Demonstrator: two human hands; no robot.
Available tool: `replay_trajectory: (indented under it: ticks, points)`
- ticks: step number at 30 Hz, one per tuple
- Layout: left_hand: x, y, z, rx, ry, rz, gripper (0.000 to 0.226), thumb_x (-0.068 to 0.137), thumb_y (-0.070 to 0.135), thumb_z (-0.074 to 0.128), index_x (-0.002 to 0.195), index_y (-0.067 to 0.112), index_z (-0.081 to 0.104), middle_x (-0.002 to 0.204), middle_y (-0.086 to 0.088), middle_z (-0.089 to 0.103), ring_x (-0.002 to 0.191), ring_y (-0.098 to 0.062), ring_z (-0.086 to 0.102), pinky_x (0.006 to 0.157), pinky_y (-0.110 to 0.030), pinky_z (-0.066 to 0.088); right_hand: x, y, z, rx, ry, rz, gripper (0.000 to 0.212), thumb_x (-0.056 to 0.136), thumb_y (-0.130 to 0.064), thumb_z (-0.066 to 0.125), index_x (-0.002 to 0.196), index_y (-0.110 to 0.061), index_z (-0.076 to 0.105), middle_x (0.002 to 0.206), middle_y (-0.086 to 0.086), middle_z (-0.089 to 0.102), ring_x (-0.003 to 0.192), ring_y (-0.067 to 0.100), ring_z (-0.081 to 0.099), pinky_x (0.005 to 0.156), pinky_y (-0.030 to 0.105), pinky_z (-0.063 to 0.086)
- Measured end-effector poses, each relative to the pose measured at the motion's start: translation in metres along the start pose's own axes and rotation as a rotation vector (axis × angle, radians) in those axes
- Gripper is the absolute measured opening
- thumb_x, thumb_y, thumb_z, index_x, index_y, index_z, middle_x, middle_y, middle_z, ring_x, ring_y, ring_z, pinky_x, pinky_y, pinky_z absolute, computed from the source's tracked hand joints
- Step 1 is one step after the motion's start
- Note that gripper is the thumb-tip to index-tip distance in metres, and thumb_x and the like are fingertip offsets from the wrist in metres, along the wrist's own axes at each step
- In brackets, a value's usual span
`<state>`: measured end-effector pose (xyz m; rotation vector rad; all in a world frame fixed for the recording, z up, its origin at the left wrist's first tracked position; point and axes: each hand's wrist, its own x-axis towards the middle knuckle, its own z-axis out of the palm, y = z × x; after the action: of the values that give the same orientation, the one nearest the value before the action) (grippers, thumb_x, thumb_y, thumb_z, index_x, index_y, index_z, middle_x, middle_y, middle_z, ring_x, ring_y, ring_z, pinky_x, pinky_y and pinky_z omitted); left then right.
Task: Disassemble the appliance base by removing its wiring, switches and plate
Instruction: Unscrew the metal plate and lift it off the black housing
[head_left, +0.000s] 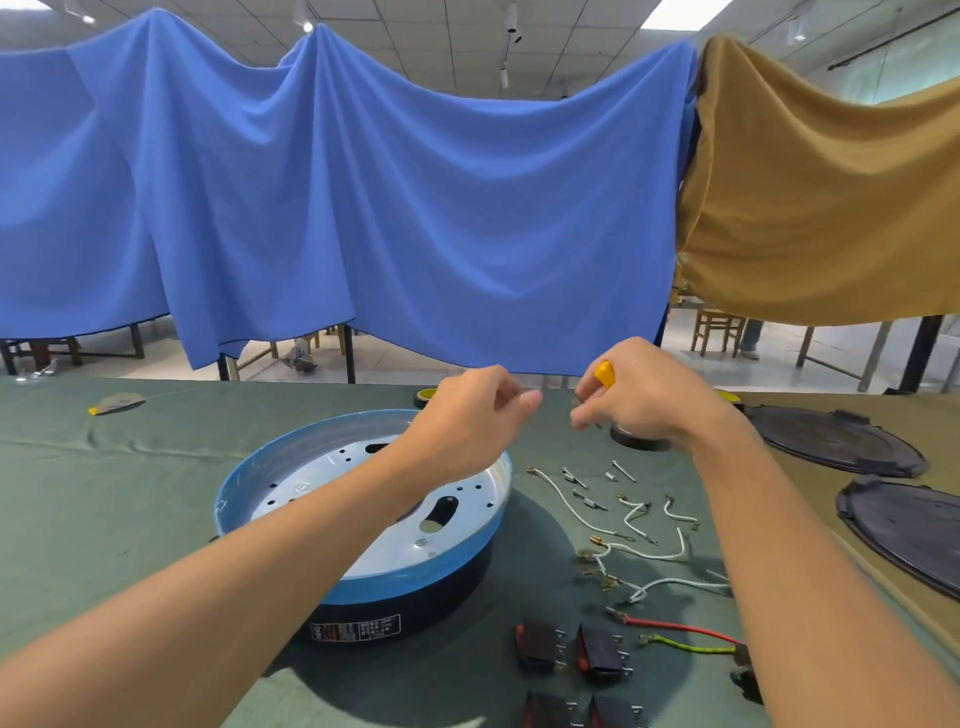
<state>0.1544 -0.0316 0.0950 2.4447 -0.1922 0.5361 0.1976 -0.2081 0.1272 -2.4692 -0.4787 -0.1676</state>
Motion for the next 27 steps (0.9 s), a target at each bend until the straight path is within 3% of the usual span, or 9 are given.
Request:
replay_trajectory:
  ticks: [2,4,8,14,18,23,27]
  points:
    - [-0.006,-0.011,0.006,0.201,-0.171,0.002,0.045,0.096,0.051,0.045,0.121,0.015,0.057,0.114,0.001,0.062,0.098,-0.014,0.056,0.082,-0.029,0.045,0.005,0.019,-0.001,-0.102,0.006,0.109,0.011,0.074,-0.015,0.082,0.072,-0.017,0.072,0.082,0.005,0.073,0.084,0.019,0.066,0.071,0.03,0.053]
    - [-0.011,-0.022,0.013,0.289,-0.286,-0.021,0.05,0.095,0.056,0.042,0.127,0.018,0.05,0.124,-0.002,0.06,0.103,-0.016,0.055,0.088,-0.033,0.047,0.011,0.038,0.005,-0.245,-0.016,0.204,0.013,0.079,-0.02,0.079,0.086,-0.01,0.075,0.094,0.01,0.073,0.092,0.025,0.066,0.083,0.038,0.055]
    - [-0.015,-0.033,0.026,0.248,-0.282,-0.042,0.045,0.097,0.055,0.037,0.127,0.022,0.042,0.124,-0.003,0.062,0.101,-0.018,0.058,0.091,-0.038,0.05,0.019,0.065,0.029,-0.378,-0.062,0.317,0.036,0.081,-0.029,0.076,0.112,-0.012,0.068,0.116,0.015,0.064,0.103,0.034,0.061,0.091,0.044,0.052]
    - [-0.018,-0.038,0.027,0.298,-0.24,0.012,0.037,0.099,0.052,0.033,0.12,0.023,0.042,0.111,-0.002,0.063,0.091,-0.017,0.058,0.084,-0.038,0.051,0.025,0.08,0.057,-0.492,0.056,0.34,0.028,0.086,-0.017,0.068,0.113,-0.021,0.063,0.11,0.01,0.063,0.094,0.031,0.06,0.081,0.04,0.054]
    - [-0.02,-0.037,0.024,0.296,-0.234,0.042,0.037,0.1,0.051,0.031,0.118,0.021,0.042,0.105,-0.002,0.063,0.09,-0.017,0.057,0.082,-0.039,0.05,0.026,0.085,0.059,-0.521,0.053,0.382,0.031,0.087,-0.02,0.068,0.118,-0.02,0.063,0.113,0.011,0.063,0.096,0.03,0.061,0.081,0.04,0.055]
    - [-0.02,-0.034,0.024,0.295,-0.231,0.043,0.037,0.1,0.05,0.031,0.12,0.021,0.043,0.106,-0.002,0.063,0.086,-0.014,0.055,0.072,-0.03,0.043,0.026,0.088,0.061,-0.555,0.063,0.422,0.031,0.086,-0.019,0.068,0.116,-0.016,0.063,0.113,0.011,0.063,0.097,0.031,0.062,0.082,0.042,0.055]
    - [-0.021,-0.03,0.016,0.293,-0.321,0.009,0.053,0.098,0.058,0.029,0.133,0.02,0.04,0.123,-0.005,0.062,0.103,-0.019,0.057,0.086,-0.034,0.047,0.024,0.086,0.061,-0.555,0.057,0.435,0.031,0.087,-0.018,0.066,0.117,-0.014,0.061,0.11,0.011,0.062,0.096,0.03,0.061,0.08,0.04,0.055]
